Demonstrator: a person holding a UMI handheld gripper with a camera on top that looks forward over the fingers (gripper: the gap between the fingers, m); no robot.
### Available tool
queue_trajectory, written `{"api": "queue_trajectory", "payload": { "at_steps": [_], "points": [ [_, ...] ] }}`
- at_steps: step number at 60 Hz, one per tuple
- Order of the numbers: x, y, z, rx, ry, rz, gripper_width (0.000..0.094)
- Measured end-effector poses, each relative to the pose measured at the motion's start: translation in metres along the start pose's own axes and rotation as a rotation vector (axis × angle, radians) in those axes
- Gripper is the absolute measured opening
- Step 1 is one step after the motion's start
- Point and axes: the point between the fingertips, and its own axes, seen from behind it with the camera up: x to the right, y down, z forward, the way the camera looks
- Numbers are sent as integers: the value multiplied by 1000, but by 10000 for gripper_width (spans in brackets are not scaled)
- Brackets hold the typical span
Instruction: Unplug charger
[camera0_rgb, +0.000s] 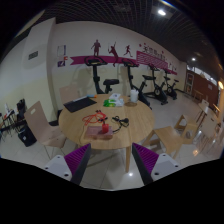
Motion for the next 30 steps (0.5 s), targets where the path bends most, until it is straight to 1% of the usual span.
{"api": "queue_trajectory", "payload": {
  "at_steps": [10,23,30],
  "points": [
    [-16,21,62,31,-37,1,856],
    [-31,36,140,61,-35,13,860],
    [-35,33,180,81,-22,5,862]
  ]
}}
